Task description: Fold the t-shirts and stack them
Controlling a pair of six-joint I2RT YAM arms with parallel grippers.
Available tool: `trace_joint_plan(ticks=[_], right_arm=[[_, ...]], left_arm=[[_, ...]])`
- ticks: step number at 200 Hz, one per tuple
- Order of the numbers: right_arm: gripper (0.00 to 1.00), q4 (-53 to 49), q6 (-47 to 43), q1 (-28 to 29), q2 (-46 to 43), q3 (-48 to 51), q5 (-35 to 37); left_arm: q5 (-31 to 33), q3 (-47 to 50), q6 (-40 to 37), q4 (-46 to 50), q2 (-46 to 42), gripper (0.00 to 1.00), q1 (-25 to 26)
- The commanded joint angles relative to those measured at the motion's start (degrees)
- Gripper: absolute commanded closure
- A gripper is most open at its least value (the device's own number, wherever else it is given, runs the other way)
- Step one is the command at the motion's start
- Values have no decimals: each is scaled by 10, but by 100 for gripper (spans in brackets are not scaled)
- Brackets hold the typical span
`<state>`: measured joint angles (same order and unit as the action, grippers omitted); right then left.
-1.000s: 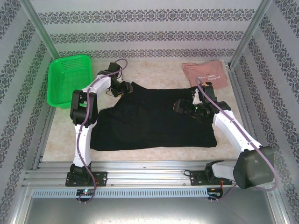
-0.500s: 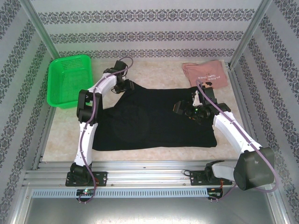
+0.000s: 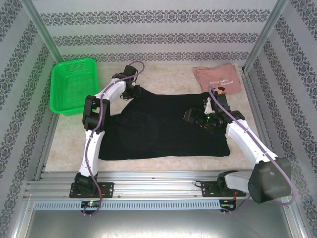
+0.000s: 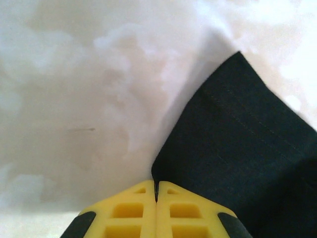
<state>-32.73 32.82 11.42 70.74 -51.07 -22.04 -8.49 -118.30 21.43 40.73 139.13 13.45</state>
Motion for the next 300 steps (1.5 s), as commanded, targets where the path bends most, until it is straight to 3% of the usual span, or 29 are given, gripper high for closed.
trace_joint_plan(ticks=[1, 60, 145, 173, 233, 283, 290, 300], right_arm=[[2, 3, 1, 6, -12, 8, -11], [2, 2, 1, 3, -23, 20, -6], [2, 6, 1, -2, -12, 24, -8], [2, 6, 1, -2, -13, 24, -9], [2, -1, -1, -6, -7, 20, 7], [2, -31, -24, -38, 42, -32, 11], [2, -33, -26, -41, 48, -40, 10], [2, -33, -28, -45, 53, -47, 5]], left_arm=[[15, 10, -34, -12, -47, 95, 11], [90, 51, -73, -26, -107, 96, 3], [85, 124, -93, -79, -170, 96, 7], [120, 149, -89, -99, -205, 96, 5], [124, 157, -71, -75, -193, 96, -4], [107, 147, -31, 8, -138, 95, -9], [92, 153, -27, 10, -135, 92, -8], [75, 171, -23, 1, -139, 76, -8]])
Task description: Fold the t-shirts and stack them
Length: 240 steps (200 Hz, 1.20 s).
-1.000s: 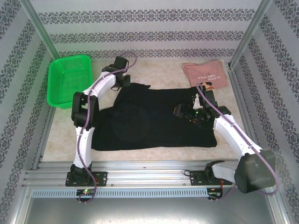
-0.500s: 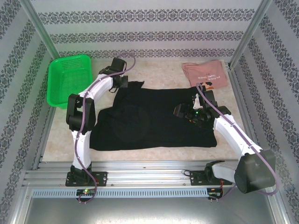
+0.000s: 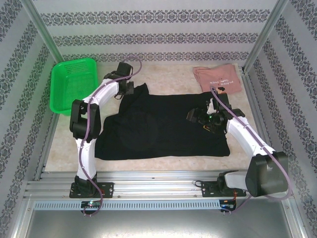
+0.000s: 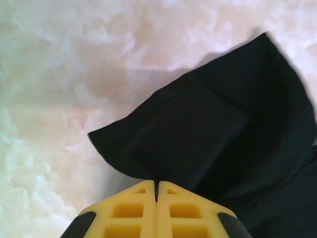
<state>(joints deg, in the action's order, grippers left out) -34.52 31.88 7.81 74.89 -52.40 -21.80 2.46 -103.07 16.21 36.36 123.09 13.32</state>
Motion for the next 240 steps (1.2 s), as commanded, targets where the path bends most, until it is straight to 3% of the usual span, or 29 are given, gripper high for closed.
trace_joint_plan(ticks=[1, 28, 50, 95, 134, 159, 240], right_arm=[[2, -15, -19, -8, 12, -36, 2], [2, -17, -24, -11, 26, -57, -7], [2, -17, -25, -12, 33, -66, -16], [2, -19, -28, -10, 36, -71, -28], [2, -16, -30, -10, 39, -69, -35], [2, -17, -31, -10, 43, -70, -39], [2, -5, -26, -8, 40, -52, -48]], left_arm=[[-35, 21, 30, 43, 20, 74, -7], [-28, 84, 74, -1, -35, 38, -16], [-25, 115, 125, -20, -79, 27, -34], [-99, 149, 235, -94, -101, 26, -97], [-172, 80, 267, -132, -34, 27, -109], [-197, -2, 261, -115, 28, 34, -109], [-98, -226, 163, 23, 176, 41, -80]])
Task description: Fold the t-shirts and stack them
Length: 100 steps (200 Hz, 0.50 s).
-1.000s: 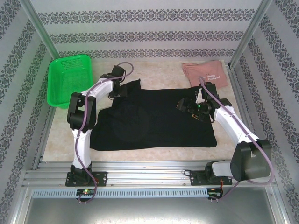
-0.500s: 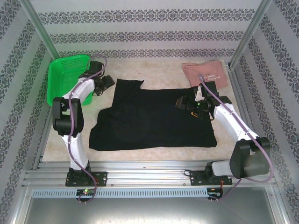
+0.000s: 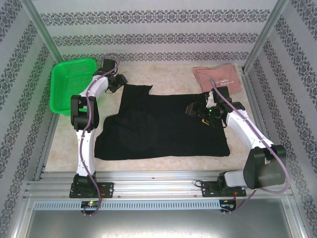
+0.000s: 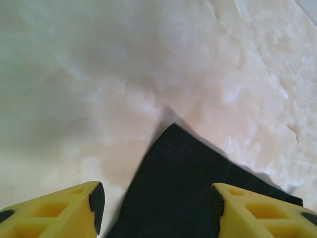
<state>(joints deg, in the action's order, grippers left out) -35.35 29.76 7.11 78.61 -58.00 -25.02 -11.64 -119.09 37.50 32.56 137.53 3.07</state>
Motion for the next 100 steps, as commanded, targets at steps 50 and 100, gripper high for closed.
trace_joint_plan(ticks=[50, 100], right_arm=[[2, 1, -11, -4, 5, 2, -15], [2, 4, -20, -12, 12, -2, -21]], left_arm=[[99, -161, -72, 141, 103, 46, 38], [123, -159, -77, 130, 111, 47, 39]])
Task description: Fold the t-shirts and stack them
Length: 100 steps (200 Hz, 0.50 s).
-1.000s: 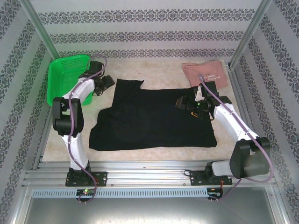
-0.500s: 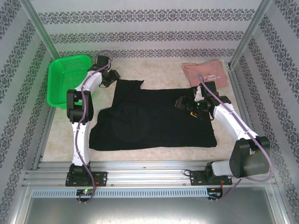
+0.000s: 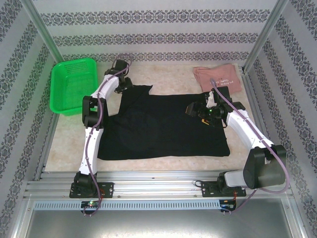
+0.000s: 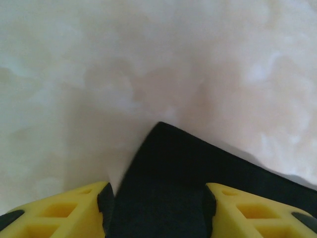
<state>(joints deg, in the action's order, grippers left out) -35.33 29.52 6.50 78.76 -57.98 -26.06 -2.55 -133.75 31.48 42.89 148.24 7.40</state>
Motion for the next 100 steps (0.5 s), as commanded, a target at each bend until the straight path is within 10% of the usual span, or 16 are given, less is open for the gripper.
trace_joint_plan(ticks=[1, 100], right_arm=[[2, 4, -18, -6, 10, -3, -11], [2, -1, -45, -29, 47, -31, -11]], left_arm=[[32, -13, -17, 27, 4, 47, -5], [19, -120, -17, 31, 85, 53, 3]])
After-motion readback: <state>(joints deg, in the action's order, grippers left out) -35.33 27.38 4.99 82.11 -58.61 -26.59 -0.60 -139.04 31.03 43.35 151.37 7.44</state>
